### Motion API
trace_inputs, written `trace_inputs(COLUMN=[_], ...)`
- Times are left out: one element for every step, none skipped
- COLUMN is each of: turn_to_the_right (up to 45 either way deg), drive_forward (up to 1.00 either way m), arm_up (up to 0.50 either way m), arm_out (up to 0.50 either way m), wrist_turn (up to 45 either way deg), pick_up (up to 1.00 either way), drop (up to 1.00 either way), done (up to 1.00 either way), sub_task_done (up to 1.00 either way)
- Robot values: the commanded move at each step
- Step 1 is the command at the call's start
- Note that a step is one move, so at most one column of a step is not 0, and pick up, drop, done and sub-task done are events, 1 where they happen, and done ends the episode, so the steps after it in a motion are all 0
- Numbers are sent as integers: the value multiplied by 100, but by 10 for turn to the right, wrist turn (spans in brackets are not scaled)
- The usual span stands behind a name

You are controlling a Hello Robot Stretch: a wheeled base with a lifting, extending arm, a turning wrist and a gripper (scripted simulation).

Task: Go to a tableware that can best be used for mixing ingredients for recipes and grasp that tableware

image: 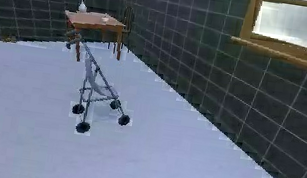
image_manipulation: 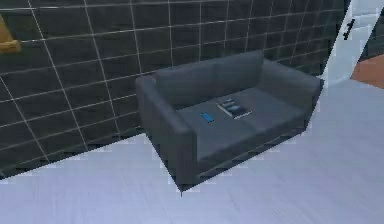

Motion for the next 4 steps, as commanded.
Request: trace_inputs(turn_to_the_right=[-420, 0, -60, 0], drive_forward=[0, 100, 0, 55], arm_up=[0, 0, 0, 0], arm_out=[0, 0, 0, 0], wrist_turn=[0, 0, 0, 0], pick_up=[0, 0, 0, 0], drop=[0, 0, 0, 0], done=[0, 0, 0, 0], sub_task_done=[0, 0, 0, 0])
